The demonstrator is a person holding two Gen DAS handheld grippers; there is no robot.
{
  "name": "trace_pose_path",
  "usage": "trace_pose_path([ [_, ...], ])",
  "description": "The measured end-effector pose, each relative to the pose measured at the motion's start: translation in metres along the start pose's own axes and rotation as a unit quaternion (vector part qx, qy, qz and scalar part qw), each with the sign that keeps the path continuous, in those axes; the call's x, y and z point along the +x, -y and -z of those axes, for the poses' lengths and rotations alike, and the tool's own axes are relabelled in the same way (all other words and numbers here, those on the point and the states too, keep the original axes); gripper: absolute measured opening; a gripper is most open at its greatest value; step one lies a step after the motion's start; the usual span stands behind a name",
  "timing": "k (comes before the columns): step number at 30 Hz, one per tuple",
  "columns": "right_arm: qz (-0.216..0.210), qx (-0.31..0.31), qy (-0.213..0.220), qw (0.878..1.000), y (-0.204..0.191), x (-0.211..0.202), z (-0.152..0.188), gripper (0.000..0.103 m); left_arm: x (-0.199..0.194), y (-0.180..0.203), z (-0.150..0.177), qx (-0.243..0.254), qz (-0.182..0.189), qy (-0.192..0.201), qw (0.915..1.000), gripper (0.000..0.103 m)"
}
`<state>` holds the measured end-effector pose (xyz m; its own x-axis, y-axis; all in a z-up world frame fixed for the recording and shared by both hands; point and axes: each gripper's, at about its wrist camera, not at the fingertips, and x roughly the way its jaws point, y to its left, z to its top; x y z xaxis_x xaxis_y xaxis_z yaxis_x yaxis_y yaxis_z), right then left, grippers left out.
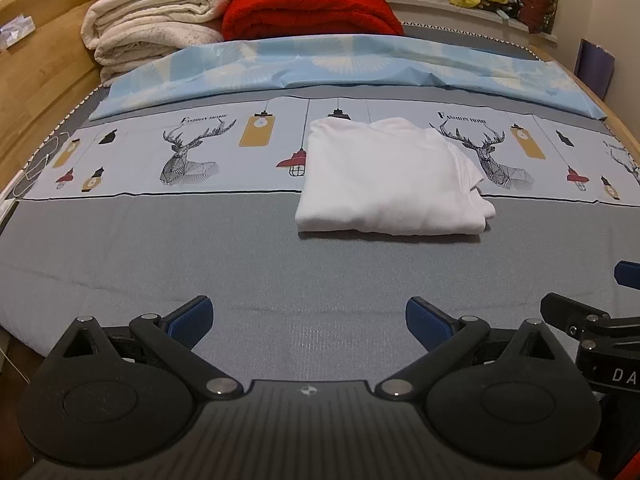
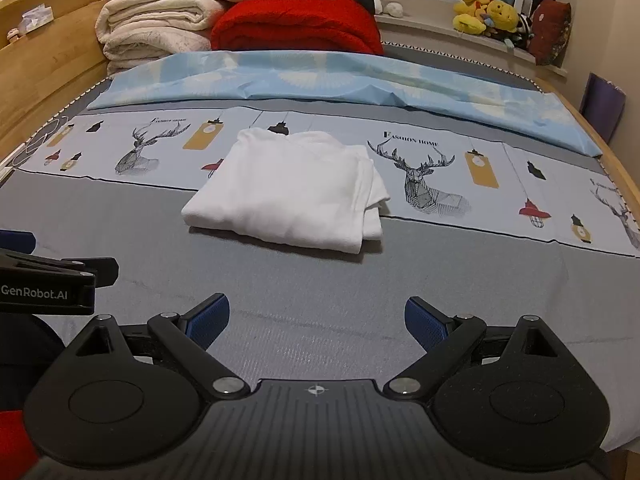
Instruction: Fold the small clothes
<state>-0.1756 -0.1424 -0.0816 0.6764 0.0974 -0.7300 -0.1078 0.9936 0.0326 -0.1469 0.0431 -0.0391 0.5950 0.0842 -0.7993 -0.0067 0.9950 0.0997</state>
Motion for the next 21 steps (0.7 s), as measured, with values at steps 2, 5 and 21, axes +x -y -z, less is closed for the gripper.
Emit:
trace_pose_path([
  [2, 0.000, -0.003, -0.002, 1.000, -0.0002, 0.0003, 0.0003, 0.095, 0.0002, 0.0007, 0.0004, 0.001, -0.001, 0.000, 1.0000, 0.103],
  [5, -0.003, -0.002, -0.003, 1.000, 0.0002, 0.0012, -0.0003, 0.095, 0.0010, 0.0011, 0.0006, 0.002, 0.002, -0.003, 1.0000, 0.102],
  [21, -0.005, -0.010, -0.007, 1.000, -0.0021, 0.0026, 0.0006, 0.095, 0.0017, 0.0005, 0.0010, 0.006, -0.003, -0.001, 1.0000, 0.103],
])
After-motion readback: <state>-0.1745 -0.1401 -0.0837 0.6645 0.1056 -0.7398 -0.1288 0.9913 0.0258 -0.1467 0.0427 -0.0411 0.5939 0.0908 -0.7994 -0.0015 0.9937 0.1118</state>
